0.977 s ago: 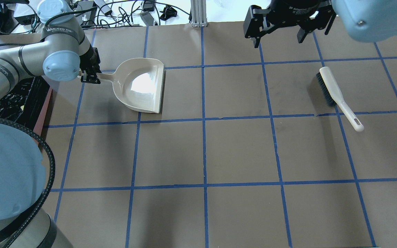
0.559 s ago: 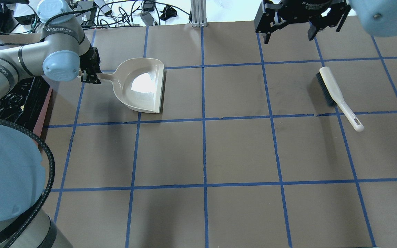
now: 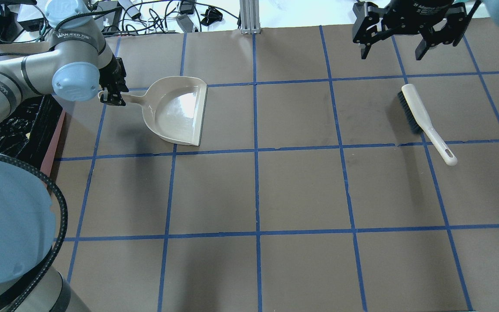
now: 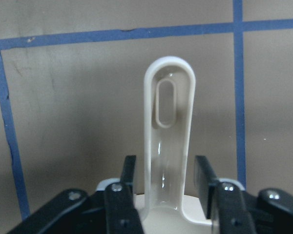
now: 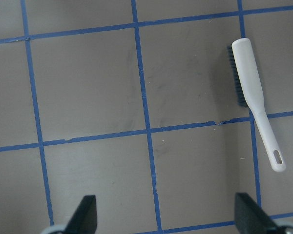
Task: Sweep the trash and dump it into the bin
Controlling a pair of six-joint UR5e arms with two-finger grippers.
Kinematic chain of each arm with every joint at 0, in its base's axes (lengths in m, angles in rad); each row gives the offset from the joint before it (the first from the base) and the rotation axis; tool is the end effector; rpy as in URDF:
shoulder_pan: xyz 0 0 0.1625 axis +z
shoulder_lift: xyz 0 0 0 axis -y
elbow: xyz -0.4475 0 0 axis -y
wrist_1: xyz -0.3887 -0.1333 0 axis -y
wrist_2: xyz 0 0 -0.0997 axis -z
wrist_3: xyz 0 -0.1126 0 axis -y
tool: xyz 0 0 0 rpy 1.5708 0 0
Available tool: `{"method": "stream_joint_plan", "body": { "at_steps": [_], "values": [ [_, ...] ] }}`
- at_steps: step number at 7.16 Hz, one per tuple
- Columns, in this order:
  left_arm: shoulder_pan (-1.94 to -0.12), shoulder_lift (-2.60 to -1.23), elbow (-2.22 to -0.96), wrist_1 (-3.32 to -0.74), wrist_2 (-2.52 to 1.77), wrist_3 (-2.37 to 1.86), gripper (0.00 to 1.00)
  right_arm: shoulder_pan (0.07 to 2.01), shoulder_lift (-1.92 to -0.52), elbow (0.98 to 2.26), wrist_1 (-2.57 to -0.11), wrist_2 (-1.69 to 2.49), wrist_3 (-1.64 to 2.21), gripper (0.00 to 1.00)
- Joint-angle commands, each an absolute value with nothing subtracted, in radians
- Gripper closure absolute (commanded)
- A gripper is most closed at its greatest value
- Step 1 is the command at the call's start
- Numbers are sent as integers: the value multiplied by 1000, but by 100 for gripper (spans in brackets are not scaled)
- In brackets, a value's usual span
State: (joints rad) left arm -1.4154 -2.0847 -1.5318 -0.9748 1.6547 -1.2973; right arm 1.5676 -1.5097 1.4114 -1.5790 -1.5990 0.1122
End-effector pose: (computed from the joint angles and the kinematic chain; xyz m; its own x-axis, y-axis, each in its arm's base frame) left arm -0.0174 -0.6892 0.2751 -0.1176 -0.9886 0.0938 -0.9879 0.1068 -0.1127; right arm 0.1284 -0.5257 0.5460 -0.9929 0.1175 0.0160 0.1151 0.9874 -0.1088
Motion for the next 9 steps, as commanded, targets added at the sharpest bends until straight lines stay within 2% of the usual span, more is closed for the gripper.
{"method": "stream_joint_plan", "body": {
  "at_steps": [1,2,3,5,6,7,8,9],
  "values": [
    [-1419,-2021,-1519,-974,1655,-865,49,1568,-1505,1416,-1586,-1597,114,0],
    [-1416,-1979,-1514,-956,1655,-560,38,1571,-1509,1416,-1576,-1600,115,0],
    [-1416,-1938,-1481,-912,1661,-302,37,1571,-1514,1417,-1568,-1603,120,0],
    [-1422,-1870,-1477,-1002,1562,-302,47,1572,-1509,1417,-1563,-1601,152,0],
    [-1416,-1864,-1473,-996,1542,-281,56,1572,-1506,1417,-1563,-1600,152,0],
    [-1420,-1852,-1473,-1065,1539,-234,44,1572,-1509,1416,-1565,-1598,152,0],
    [-1420,-1827,-1465,-1109,1520,-69,3,1574,-1516,1414,-1563,-1601,150,0],
    [-1420,-1789,-1460,-1244,1540,18,7,1574,-1516,1414,-1559,-1601,150,0]
  ]
}}
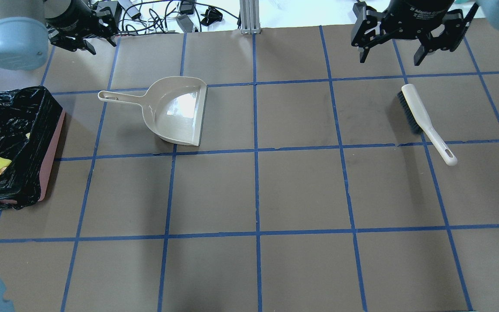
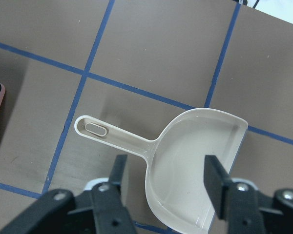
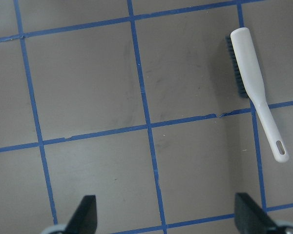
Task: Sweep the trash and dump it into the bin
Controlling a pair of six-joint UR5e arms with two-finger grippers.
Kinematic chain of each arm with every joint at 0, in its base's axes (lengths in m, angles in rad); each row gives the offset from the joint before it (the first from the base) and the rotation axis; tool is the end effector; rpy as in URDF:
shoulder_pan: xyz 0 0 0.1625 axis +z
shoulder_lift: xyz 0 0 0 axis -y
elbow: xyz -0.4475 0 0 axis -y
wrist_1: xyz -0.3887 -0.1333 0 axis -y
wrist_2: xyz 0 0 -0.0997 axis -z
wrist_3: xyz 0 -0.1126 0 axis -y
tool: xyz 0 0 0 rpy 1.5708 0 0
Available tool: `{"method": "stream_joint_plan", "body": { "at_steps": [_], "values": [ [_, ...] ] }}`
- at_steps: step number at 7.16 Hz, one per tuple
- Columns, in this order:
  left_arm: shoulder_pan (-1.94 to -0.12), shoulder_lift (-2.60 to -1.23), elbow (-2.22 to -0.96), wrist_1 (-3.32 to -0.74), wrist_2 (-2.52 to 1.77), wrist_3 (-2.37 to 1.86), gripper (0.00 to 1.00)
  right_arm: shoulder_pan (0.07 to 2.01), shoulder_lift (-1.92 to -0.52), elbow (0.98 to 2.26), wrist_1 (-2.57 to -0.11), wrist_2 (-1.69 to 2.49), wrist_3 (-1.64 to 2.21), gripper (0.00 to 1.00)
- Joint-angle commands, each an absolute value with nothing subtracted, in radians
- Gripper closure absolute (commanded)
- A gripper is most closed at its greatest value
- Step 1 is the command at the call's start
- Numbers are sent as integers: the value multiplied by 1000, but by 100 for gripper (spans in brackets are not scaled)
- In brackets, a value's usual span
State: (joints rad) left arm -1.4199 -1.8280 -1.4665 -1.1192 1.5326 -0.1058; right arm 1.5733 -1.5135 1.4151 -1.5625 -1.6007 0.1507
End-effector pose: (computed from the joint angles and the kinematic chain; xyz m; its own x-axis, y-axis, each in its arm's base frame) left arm -0.0419 -0.6400 0.4579 -0.9689 -0.2381 0.0674 -0.2474 0.9249 -0.2888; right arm 0.1312 -0.5215 0.5443 -0.9886 0.1497 0.0159 0.1476 0.9846 -0.0934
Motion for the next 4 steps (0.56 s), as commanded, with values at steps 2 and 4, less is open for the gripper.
{"method": "stream_joint_plan", "body": {
  "at_steps": [2,4],
  "values": [
    [-1431,-1723,-1469,-1397,1545,23,0,1575,-1519,1413,-1540,-1560,166,0],
    [-1466,-1666,-1463,-1494,1552,23,0,1574,-1519,1413,-1514,-1540,164,0]
  ]
}}
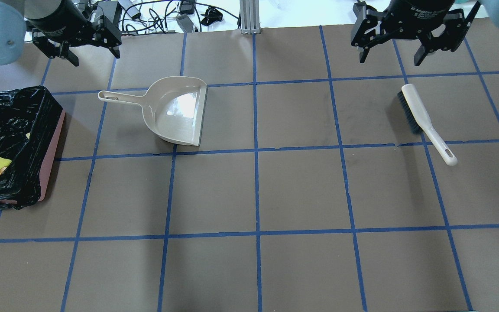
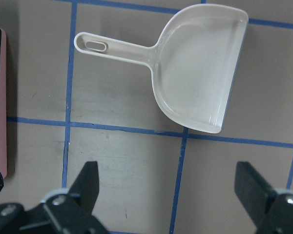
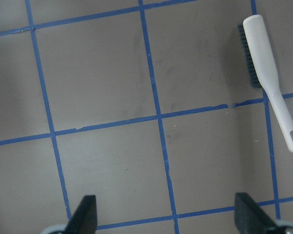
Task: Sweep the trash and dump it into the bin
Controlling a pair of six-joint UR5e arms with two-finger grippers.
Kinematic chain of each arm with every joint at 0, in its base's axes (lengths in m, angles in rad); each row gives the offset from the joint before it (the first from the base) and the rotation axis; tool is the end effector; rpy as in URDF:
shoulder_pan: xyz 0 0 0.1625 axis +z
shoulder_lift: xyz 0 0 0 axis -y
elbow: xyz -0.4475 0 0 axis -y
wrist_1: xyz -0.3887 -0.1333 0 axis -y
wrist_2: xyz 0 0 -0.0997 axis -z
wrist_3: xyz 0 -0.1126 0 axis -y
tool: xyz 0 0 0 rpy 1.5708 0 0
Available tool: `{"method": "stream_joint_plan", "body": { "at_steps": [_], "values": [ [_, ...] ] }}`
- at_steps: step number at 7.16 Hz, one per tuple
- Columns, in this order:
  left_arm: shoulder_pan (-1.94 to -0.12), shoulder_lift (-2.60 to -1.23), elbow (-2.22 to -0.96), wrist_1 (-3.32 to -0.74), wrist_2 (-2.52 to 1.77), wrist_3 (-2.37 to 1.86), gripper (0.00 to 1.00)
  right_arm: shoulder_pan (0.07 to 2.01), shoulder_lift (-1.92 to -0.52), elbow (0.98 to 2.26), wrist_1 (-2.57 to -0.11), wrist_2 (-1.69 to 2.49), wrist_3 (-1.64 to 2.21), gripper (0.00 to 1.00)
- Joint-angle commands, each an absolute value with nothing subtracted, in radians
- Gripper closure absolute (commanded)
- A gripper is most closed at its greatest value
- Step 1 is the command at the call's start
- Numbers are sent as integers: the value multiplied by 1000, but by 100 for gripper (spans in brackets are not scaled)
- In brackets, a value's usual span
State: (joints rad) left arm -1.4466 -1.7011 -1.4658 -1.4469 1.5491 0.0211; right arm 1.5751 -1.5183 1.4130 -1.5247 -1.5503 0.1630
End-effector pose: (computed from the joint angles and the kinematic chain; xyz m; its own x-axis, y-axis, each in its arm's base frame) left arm -0.0657 -0.5695 0.4942 -0.9947 -0.1009 0.0195 -0.1023 0.9898 -0.0989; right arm 0.1378 -0.5156 0.5438 -0.9872 0.1566 -0.0298 0.1580 0.9859 -0.0551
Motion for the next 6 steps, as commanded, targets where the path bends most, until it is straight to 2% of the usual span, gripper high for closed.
{"method": "stream_joint_plan", "body": {
  "at_steps": [1,5,6],
  "values": [
    [-1488,-1637,-1483,-1520,1548,23,0,1574,-1519,1413,-1516,-1540,164,0],
    [-1505,-1634,-1580,-1536,1575,54,0,1574,-1516,1413,-1517,-1540,140,0],
    [-1505,-1617,-1568,-1542,1588,92,0,1574,-1513,1413,-1514,-1540,89,0]
  ]
}}
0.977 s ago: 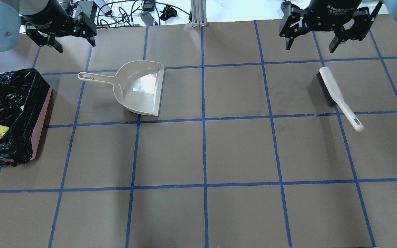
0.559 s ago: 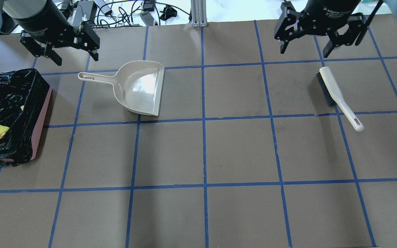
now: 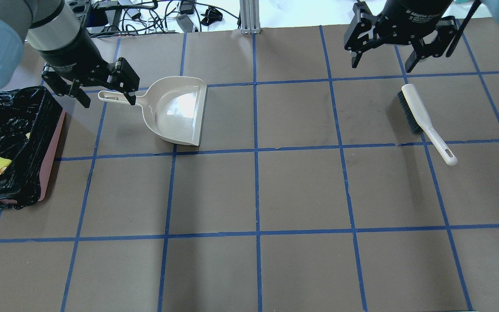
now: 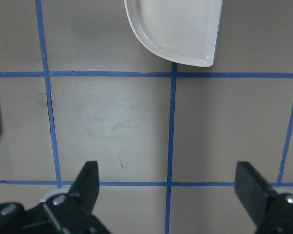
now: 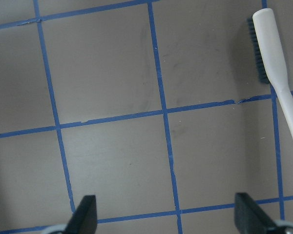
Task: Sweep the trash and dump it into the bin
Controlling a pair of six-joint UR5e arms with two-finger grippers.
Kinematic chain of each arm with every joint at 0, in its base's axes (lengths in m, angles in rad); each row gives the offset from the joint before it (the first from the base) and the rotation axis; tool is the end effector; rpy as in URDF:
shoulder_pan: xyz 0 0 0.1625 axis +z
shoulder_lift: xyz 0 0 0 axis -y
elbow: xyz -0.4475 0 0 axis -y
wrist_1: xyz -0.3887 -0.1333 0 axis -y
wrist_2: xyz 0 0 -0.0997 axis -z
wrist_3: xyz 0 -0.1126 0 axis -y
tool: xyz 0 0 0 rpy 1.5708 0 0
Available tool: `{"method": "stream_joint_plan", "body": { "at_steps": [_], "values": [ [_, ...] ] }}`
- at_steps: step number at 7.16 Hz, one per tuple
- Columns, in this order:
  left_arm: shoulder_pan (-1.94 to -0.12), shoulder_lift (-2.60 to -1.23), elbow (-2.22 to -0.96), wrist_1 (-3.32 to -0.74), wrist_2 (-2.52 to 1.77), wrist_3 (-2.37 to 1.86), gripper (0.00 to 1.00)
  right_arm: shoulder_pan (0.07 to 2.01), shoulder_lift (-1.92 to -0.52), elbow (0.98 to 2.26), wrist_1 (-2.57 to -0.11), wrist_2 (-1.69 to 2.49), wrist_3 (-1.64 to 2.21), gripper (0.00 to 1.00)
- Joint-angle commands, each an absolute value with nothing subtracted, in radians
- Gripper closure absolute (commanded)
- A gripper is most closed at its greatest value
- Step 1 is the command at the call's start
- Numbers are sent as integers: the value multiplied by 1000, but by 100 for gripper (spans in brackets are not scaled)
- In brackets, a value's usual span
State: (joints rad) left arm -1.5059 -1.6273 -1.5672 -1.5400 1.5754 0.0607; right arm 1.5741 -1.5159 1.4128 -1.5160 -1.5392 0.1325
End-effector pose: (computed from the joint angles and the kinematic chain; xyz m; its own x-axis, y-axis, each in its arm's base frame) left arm -0.0994 -0.5182 0.4740 -1.0000 -0.0041 -0.0033 -0.0042 0.9997 0.0223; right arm 0.1386 -0.5158 0.5417 -0.9912 0.1272 -0.0377 0.1288 0.9907 -0.0437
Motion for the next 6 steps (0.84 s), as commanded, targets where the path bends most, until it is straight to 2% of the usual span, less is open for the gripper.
{"method": "stream_joint_plan", "body": {
  "at_steps": [1,6],
  "values": [
    [-1512,-1594,-1563,-1564,1591,107,0,1575,-1514,1413,-1514,-1539,66,0],
    [-1517,-1580,-1543,-1592,1575,132,0,1575,-1513,1413,-1513,-1551,37,0]
  ]
}}
